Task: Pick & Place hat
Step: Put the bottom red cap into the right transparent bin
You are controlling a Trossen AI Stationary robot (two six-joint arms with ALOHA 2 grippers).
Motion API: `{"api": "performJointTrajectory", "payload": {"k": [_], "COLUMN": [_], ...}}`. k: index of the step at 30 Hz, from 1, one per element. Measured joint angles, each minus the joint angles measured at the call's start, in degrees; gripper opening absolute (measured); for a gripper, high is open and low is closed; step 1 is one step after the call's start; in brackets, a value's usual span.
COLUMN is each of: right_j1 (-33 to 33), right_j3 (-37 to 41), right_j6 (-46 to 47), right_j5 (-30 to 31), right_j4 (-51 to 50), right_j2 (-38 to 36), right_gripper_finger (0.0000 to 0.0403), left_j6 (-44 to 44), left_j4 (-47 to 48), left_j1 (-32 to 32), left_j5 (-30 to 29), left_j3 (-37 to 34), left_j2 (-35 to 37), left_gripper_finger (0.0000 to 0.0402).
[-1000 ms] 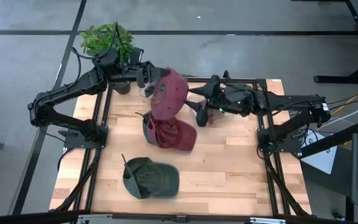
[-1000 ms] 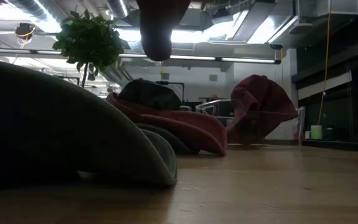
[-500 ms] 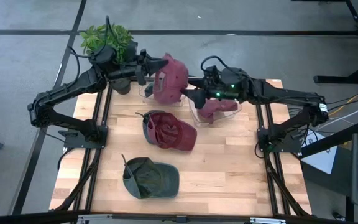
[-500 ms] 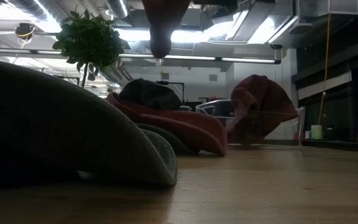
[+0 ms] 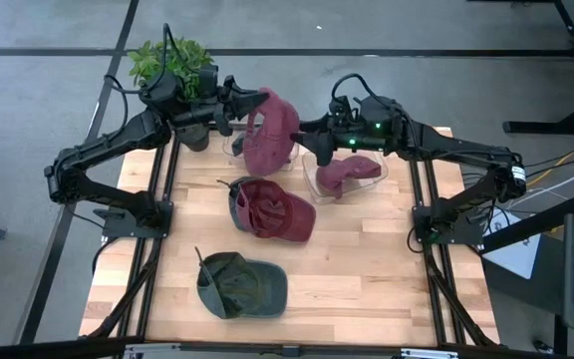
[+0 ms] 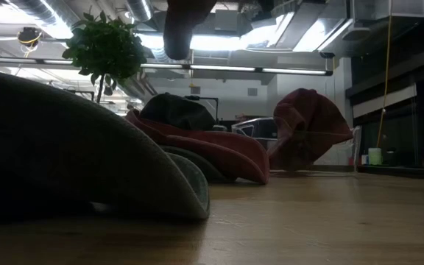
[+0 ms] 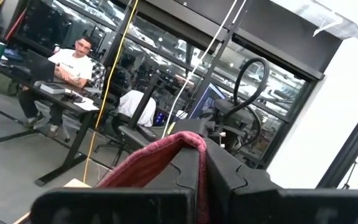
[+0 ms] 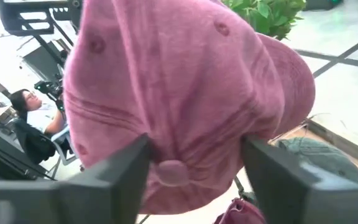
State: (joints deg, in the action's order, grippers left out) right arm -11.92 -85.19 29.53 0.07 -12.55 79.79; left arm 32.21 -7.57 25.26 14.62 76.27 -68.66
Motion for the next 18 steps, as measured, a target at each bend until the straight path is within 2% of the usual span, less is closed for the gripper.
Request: {"api": "performJointTrajectory", "payload": {"k": [6,9,14,18], "right_j1": [0.00,0.00,0.00,0.02], "right_j3": [0.00,0.00,-0.01,0.00], "right_j6": [-1.77,-3.51,-4.73,-4.67], "right_j5": [-2.44,-2.72,-3.09,-3.34], "right_j4": [0.01,0.00,-1.71,-7.03], "right_j2": [0.00,0.00,-0.22,-1.76], "right_gripper_finger": [0.0078,0.0027,0.0033,0.0040], "left_j6": [0.00,-0.02,-2.23,-3.06], "left_j4": [0.02,0.25,5.27,11.91], "left_j1": [0.00,-0.02,0.00,-0.02], "left_j5": [0.19,0.78,1.71,1.76], "left_j3": [0.00,0.00,0.00,0.00], "left_j2": [0.00,-0.02,0.04,0.33], "left_gripper_finger": [0.0008,0.0008,0.0014,0.0040]}}
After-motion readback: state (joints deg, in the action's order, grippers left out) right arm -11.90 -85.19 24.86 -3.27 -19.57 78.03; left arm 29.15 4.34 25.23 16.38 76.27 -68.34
